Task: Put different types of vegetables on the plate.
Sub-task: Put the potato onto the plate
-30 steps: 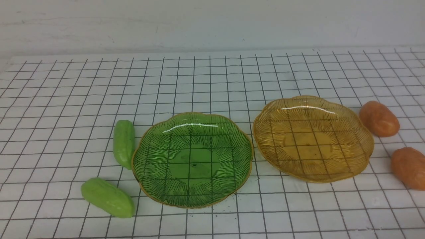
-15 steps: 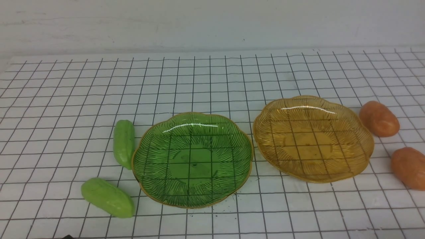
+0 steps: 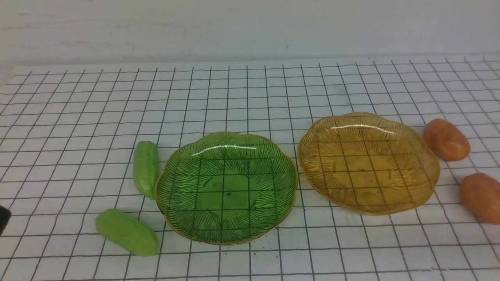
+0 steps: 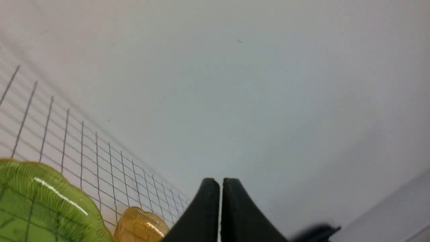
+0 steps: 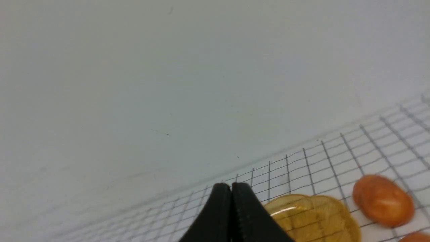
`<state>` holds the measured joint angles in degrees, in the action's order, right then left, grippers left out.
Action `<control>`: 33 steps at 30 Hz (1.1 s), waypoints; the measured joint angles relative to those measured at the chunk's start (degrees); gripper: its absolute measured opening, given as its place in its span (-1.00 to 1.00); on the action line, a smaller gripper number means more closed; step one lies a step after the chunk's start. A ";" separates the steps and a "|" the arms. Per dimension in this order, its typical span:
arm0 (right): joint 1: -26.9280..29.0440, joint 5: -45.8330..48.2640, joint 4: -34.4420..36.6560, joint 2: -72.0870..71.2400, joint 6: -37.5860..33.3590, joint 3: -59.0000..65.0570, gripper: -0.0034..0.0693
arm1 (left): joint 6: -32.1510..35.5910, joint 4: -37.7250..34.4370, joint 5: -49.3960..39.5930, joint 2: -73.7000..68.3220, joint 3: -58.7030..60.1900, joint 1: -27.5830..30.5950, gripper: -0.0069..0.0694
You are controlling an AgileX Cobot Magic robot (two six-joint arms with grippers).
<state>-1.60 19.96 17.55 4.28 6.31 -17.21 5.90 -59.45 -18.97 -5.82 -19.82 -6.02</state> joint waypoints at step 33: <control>0.00 27.35 -42.47 89.20 18.97 -39.24 0.71 | 3.82 31.01 -33.29 -64.40 -25.56 0.00 -0.83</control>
<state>-1.60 47.31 -24.92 93.48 25.28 -56.45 9.71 -28.44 -52.26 -70.22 -45.38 -6.02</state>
